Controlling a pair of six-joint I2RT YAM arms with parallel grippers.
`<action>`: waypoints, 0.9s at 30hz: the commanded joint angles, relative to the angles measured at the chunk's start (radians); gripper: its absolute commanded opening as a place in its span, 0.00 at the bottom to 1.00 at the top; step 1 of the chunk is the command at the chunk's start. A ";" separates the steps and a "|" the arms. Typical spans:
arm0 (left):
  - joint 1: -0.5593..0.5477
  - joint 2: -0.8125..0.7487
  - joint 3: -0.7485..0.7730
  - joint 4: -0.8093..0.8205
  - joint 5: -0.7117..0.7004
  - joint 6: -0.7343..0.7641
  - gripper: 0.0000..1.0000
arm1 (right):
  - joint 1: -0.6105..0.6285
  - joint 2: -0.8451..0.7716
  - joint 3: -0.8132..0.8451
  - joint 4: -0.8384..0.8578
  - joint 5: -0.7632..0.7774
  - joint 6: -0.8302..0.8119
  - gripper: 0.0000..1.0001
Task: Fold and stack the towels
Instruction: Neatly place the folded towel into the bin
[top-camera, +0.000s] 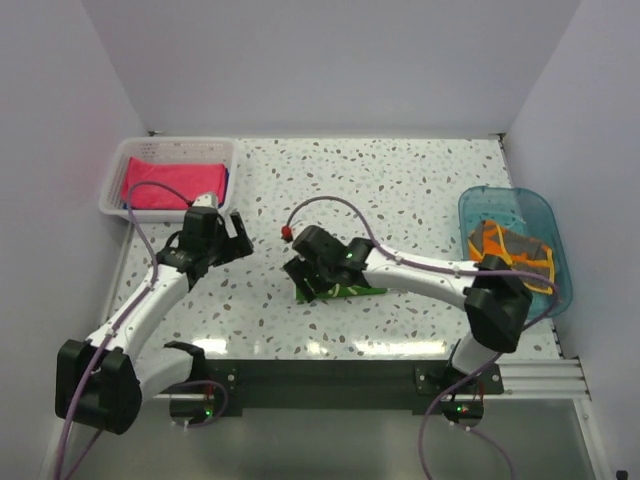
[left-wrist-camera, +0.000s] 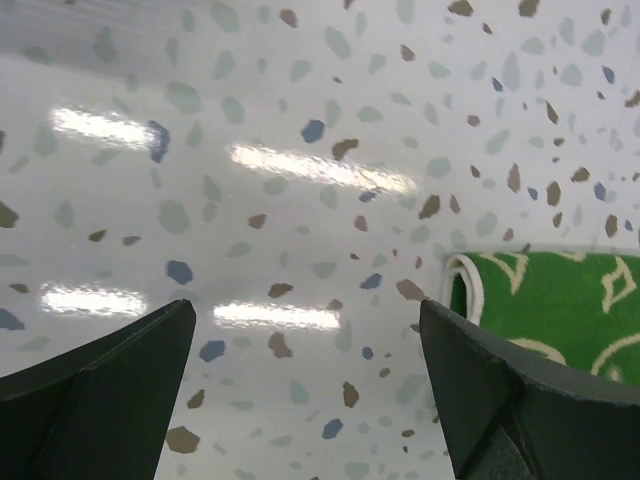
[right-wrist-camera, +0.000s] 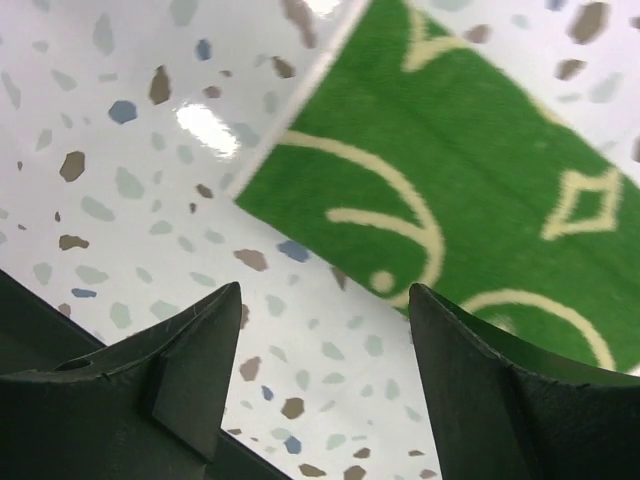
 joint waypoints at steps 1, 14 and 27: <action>0.129 -0.014 -0.020 -0.020 0.062 0.111 1.00 | 0.088 0.113 0.113 -0.053 0.088 0.012 0.71; 0.185 -0.022 -0.041 -0.004 0.048 0.123 1.00 | 0.156 0.352 0.269 -0.045 0.188 0.017 0.57; 0.195 -0.023 -0.036 -0.015 0.018 0.120 1.00 | 0.165 0.485 0.277 -0.054 0.258 0.026 0.44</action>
